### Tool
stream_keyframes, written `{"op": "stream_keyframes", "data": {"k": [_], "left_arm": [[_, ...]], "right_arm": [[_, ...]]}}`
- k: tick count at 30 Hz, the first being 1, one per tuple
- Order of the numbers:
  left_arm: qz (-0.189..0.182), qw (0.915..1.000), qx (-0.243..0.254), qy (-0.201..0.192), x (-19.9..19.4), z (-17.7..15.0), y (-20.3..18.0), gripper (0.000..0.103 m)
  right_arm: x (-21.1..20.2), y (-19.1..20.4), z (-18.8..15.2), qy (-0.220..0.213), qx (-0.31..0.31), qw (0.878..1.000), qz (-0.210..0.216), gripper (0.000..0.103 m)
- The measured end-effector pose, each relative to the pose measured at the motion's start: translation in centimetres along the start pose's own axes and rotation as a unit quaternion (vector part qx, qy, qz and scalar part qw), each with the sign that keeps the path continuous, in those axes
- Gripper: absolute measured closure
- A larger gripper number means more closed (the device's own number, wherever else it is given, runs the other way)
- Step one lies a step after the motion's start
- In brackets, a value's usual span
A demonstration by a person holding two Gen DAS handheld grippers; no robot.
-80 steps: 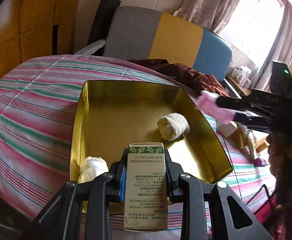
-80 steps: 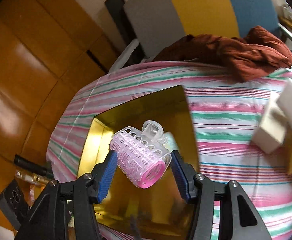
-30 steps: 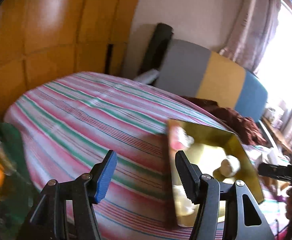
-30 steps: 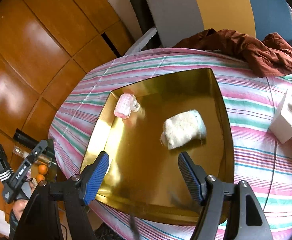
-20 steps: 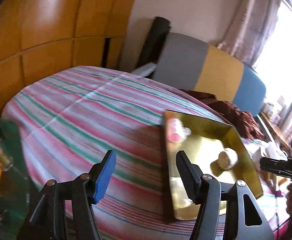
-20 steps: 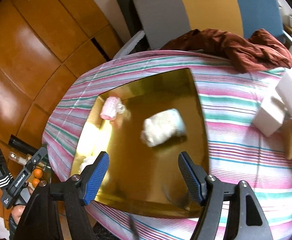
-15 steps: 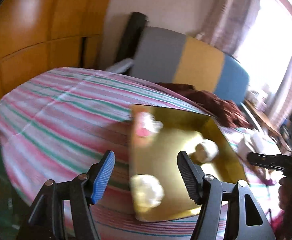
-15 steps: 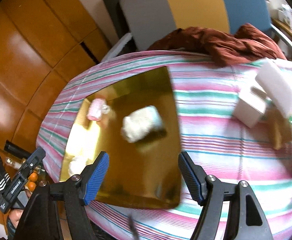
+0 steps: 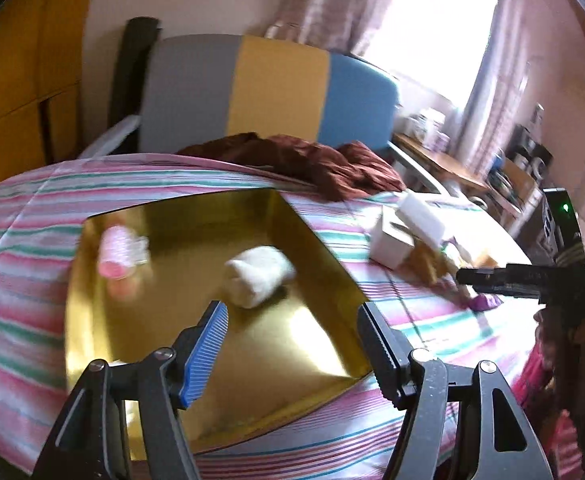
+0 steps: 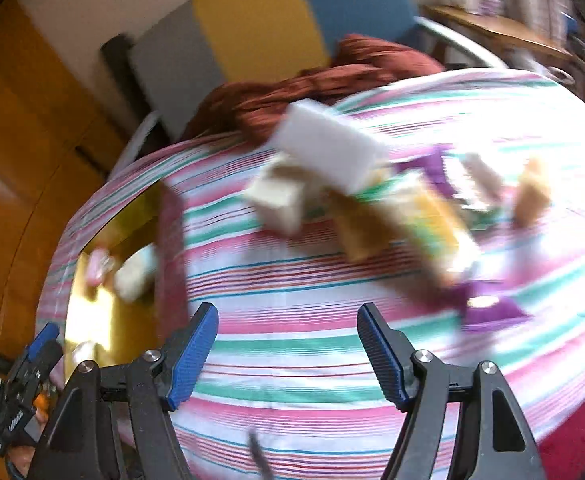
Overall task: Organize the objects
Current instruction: 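Grasp the purple candy packet with the right gripper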
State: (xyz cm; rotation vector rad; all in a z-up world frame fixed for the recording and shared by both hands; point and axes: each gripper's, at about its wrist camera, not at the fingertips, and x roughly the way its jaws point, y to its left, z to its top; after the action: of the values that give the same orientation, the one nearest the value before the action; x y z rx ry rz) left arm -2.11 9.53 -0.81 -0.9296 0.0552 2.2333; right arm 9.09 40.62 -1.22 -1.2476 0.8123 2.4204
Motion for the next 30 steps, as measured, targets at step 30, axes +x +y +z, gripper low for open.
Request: {"op": "stream_keyframes", "data": {"k": [30], "left_arm": [[-0.092,0.9858,0.117,0.078,6.3,-0.3,-11.9,0.033]], "right_arm": [[5.1,-11.1,2.6,0.183,-0.033,0.969,-0.162,0.049]]}}
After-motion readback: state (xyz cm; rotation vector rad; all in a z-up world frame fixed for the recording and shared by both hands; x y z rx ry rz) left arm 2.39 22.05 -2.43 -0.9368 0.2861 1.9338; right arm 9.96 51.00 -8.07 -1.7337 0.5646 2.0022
